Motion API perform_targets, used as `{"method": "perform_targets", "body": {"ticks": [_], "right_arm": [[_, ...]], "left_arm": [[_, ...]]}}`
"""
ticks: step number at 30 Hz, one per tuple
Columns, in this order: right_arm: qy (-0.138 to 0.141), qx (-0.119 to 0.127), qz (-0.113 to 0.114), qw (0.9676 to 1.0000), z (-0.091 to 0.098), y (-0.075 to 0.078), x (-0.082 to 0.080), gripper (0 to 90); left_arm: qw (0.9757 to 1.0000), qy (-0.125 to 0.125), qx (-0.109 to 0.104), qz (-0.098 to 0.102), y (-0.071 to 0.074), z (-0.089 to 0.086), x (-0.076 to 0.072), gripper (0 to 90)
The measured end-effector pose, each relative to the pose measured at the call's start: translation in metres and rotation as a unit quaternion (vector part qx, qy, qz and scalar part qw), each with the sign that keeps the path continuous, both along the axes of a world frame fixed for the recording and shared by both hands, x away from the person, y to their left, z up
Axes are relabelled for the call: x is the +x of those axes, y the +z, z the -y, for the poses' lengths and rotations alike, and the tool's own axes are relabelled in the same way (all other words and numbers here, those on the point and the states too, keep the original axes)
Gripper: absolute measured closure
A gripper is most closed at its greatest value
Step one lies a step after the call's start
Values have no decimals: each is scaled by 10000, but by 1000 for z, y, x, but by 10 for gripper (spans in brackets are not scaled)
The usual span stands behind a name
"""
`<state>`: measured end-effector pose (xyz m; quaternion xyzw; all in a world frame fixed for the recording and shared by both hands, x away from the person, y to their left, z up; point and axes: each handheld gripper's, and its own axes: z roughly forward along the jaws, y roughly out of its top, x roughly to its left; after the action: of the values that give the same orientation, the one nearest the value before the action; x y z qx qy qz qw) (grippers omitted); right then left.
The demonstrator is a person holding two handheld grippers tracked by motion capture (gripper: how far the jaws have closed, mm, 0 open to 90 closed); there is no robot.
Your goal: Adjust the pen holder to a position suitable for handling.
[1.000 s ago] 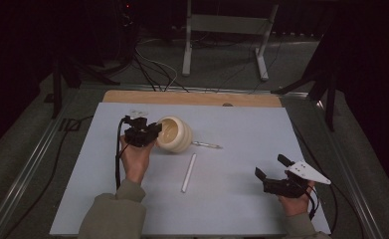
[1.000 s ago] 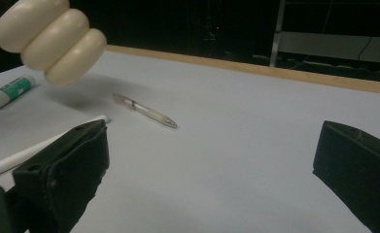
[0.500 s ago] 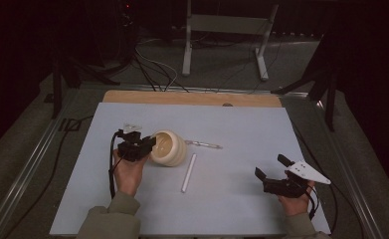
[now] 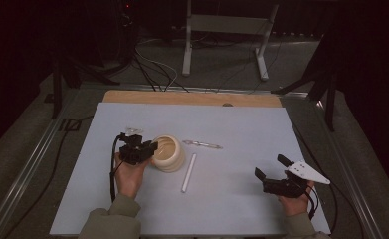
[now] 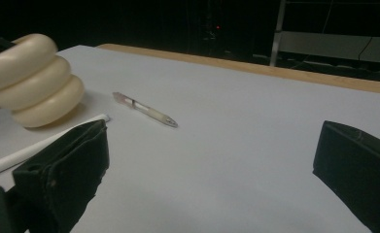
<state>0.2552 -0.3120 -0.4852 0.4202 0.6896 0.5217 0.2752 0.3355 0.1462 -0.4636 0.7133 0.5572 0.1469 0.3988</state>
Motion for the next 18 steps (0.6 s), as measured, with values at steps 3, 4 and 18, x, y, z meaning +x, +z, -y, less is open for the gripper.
{"method": "perform_targets", "body": {"ticks": [3, 4, 18], "right_arm": [[-5, -10, -4, 10000, 0, 0, 0, 0], [-7, -14, -1, 10000, 0, 0, 0, 0], [-17, -7, 5, 10000, 1, 0, 0, 0]], "left_arm": [[10000, -22, -36, 36, -1, 5, 2, 644], [10000, -35, -44, 44, -1, 6, 4, 646], [9987, -225, -303, 327, -5, 7, 12, 212]]}}
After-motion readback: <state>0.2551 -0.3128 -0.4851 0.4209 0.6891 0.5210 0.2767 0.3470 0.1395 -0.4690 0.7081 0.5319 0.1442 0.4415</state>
